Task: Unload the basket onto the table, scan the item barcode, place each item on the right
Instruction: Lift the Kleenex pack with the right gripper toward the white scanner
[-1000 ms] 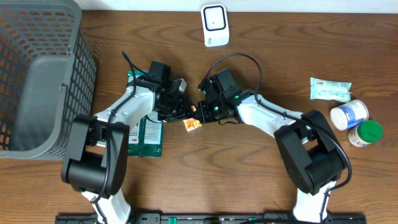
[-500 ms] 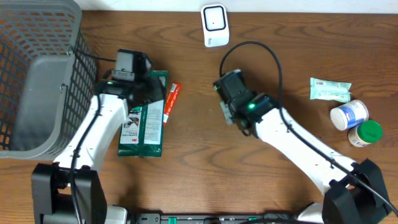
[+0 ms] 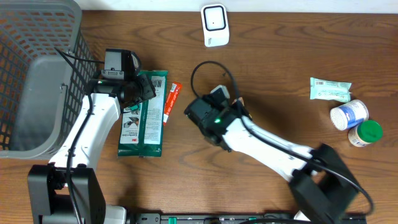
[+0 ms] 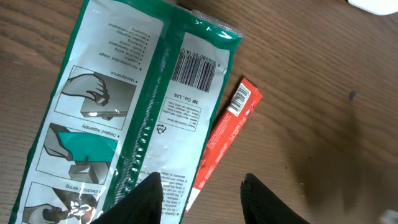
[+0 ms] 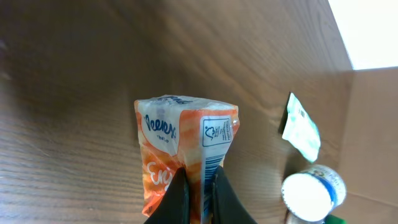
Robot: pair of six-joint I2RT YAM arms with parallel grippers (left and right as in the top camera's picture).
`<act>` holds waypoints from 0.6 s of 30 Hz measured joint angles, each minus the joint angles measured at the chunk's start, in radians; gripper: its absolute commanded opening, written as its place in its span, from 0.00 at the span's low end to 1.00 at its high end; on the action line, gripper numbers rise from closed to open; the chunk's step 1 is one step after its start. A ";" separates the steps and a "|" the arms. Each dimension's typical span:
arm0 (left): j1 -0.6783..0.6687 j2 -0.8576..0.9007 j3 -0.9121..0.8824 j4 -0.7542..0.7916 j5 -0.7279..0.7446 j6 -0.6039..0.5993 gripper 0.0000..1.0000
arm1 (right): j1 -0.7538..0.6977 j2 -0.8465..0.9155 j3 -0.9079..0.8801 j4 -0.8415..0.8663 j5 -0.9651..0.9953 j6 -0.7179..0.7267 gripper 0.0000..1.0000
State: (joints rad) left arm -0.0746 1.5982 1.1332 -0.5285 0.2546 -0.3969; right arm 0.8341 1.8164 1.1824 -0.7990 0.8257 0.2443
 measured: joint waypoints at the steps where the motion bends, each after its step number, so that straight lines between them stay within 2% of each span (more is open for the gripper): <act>1: 0.000 0.000 0.000 0.000 0.000 0.000 0.43 | 0.003 0.023 0.000 -0.005 0.008 0.000 0.01; 3: 0.000 0.000 0.000 -0.005 0.000 0.000 0.43 | 0.009 0.072 0.000 -0.016 0.034 0.000 0.02; 7: 0.000 0.000 0.000 -0.013 0.000 0.000 0.43 | 0.011 0.129 0.000 -0.021 0.054 -0.001 0.13; 8: 0.000 0.000 0.000 -0.013 0.000 0.000 0.44 | 0.011 0.131 0.000 -0.021 0.052 -0.002 0.17; 9: 0.000 0.000 0.000 -0.013 0.000 0.000 0.44 | 0.011 0.131 0.000 -0.020 0.046 -0.001 0.29; 13: 0.000 0.000 0.000 -0.014 0.000 0.000 0.45 | 0.011 0.131 0.000 -0.017 0.004 0.003 0.48; 15: 0.000 0.000 0.000 -0.014 0.000 0.000 0.48 | 0.011 0.131 0.000 -0.016 -0.018 0.003 0.51; 18: 0.000 0.000 0.000 -0.014 0.000 -0.002 0.49 | 0.011 0.131 0.000 -0.016 -0.031 0.003 0.56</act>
State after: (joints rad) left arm -0.0746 1.5982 1.1332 -0.5423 0.2550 -0.3985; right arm 0.8452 1.9476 1.1820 -0.8150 0.7948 0.2474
